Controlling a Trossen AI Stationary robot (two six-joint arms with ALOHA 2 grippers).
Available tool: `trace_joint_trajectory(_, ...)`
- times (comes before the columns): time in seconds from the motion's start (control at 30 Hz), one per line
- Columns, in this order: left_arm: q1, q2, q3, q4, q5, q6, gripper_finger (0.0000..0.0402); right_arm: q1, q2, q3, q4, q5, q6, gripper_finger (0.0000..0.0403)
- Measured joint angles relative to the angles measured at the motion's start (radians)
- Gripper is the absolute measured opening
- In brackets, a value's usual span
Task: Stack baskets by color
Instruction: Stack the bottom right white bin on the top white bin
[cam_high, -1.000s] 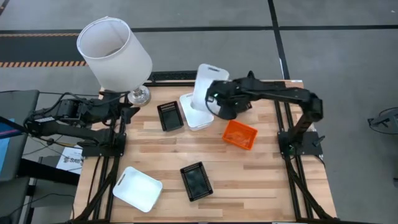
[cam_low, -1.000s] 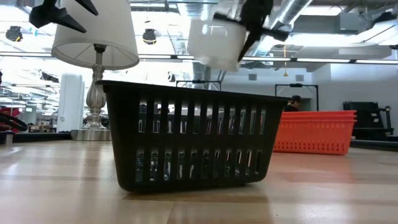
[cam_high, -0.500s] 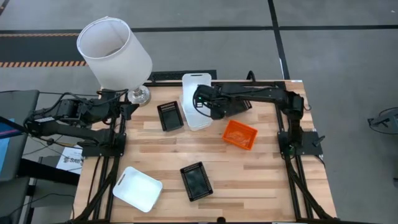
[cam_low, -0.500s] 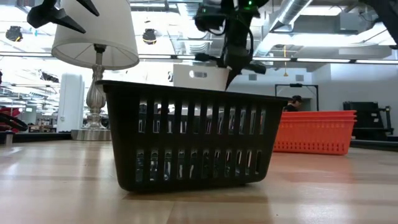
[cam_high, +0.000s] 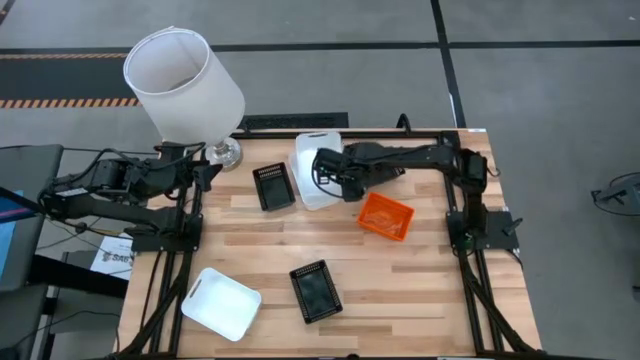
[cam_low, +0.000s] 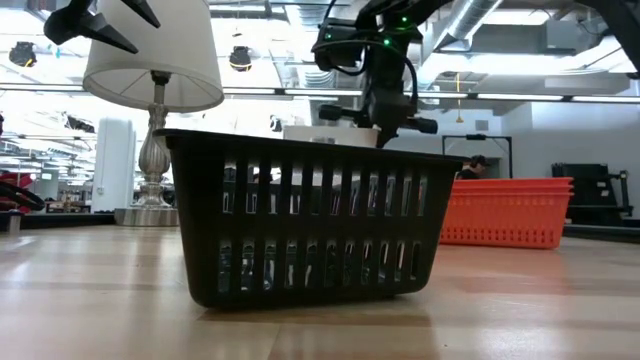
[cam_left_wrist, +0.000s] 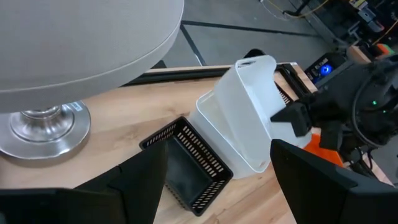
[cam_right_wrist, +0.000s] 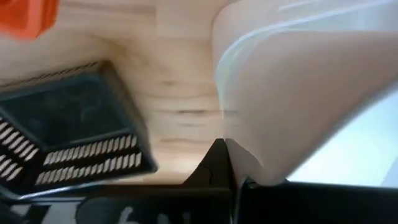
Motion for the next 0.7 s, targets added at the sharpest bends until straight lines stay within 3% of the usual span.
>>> trace_joint_trajectory(0.17, 0.000, 0.000, 0.000, 0.000, 0.000, 0.003, 0.0272, 0.011, 0.000, -0.018, 0.018, -0.010, -0.071, 0.0000)
trace_joint_trajectory(0.7, 0.000, 0.000, 0.000, 0.000, 0.001, 0.003, 0.0272, -0.007, 0.000, -0.018, 0.051, -0.118, -0.056, 0.0015)
